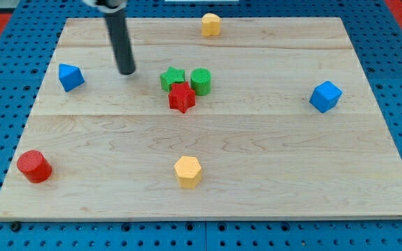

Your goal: Move the red circle towards upside

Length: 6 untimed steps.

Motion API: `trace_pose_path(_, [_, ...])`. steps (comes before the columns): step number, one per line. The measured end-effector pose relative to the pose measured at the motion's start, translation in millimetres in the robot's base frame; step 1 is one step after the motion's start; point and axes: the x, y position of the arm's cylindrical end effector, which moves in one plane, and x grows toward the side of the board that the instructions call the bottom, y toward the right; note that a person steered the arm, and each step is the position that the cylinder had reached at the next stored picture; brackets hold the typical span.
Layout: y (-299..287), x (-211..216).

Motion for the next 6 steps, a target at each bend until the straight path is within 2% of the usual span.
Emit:
trace_pose_path(1, [-1,93])
trace_pose_path(2, [-90,142])
trace_pose_path(4, [-133,233])
trace_pose_path(5, [-133,262])
trace_pose_path(6, [-109,245])
